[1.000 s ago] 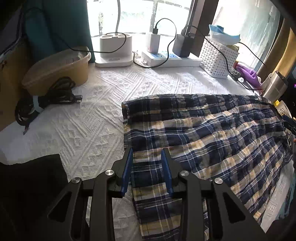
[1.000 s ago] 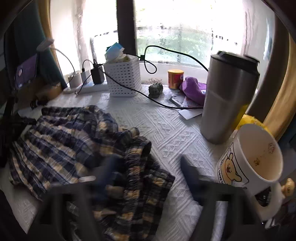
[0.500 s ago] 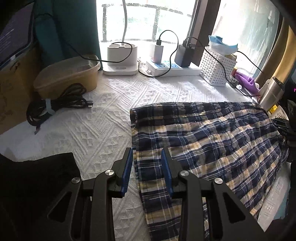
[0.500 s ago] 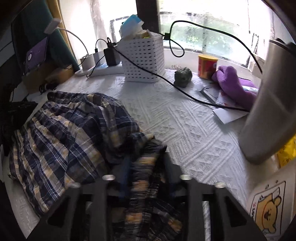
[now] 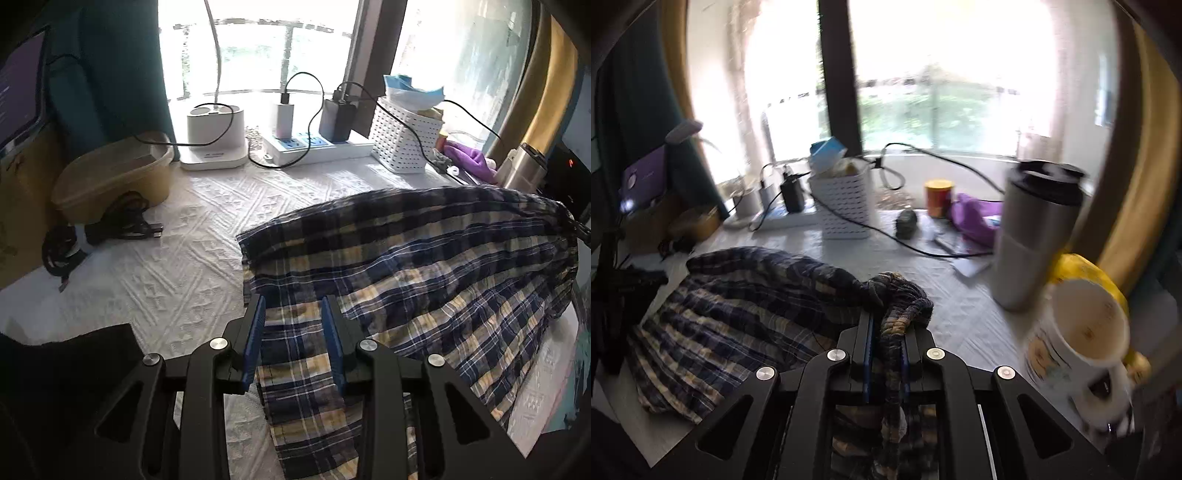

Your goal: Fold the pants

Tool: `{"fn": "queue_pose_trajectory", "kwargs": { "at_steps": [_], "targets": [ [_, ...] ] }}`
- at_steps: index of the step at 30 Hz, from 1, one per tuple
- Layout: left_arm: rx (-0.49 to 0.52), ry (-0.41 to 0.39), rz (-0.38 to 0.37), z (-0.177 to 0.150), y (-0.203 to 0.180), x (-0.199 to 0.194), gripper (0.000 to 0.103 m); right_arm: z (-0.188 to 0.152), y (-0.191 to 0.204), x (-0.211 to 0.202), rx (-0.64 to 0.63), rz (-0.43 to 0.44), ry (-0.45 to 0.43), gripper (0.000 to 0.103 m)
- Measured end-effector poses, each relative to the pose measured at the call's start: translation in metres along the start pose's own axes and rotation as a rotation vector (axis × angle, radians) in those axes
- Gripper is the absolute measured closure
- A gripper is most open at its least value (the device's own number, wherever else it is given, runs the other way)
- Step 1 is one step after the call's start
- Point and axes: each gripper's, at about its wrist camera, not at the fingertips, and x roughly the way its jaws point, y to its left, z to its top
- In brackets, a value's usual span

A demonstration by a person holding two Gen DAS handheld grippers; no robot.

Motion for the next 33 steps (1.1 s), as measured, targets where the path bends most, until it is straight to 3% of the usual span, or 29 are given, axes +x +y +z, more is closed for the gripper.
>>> {"fn": "queue_pose_trajectory", "kwargs": {
  "at_steps": [4,13,15,16,17,21,22,23,25,28,31,33],
  "targets": [
    [0.049,0.0,-0.025,0.008,-0.004,0.009,0.072,-0.005,-0.009,0.016,0.032,-0.053,0.032,0.092],
    [0.086,0.032,-0.003,0.039,0.007,0.061,0.072,0.004,-0.032,0.112,0.002,-0.152,0.182,0.092],
    [0.086,0.05,0.005,0.043,0.012,0.071,0.064,0.004,-0.034,0.122,0.003,-0.162,0.196,0.092],
    [0.084,0.051,0.009,0.044,0.014,0.076,0.048,0.004,-0.033,0.126,-0.005,-0.169,0.203,0.091],
    [0.08,0.052,0.012,0.045,0.017,0.078,0.043,0.005,-0.032,0.127,-0.01,-0.173,0.204,0.091],
    [0.08,0.077,0.041,0.045,0.023,0.092,0.044,0.008,-0.028,0.114,-0.018,-0.18,0.164,0.089],
    [0.076,0.077,0.042,0.044,0.024,0.093,0.05,0.008,-0.027,0.107,-0.016,-0.181,0.148,0.086],
    [0.077,0.064,0.037,0.045,0.024,0.093,0.07,0.008,-0.026,0.101,-0.013,-0.183,0.139,0.082],
    [0.077,0.068,0.019,0.049,0.023,0.094,0.089,0.007,-0.023,0.089,-0.007,-0.186,0.123,0.073],
    [0.078,0.058,0.054,0.057,0.024,0.095,0.092,0.003,-0.019,0.065,0.012,-0.208,0.078,0.02],
    [0.05,0.043,0.146,0.067,0.035,0.096,0.092,-0.002,-0.019,0.044,0.03,-0.235,0.06,0.018],
    [-0.019,0.041,0.141,0.074,0.047,0.088,0.092,-0.005,-0.019,0.034,0.042,-0.253,0.055,0.018]
  ]
}}
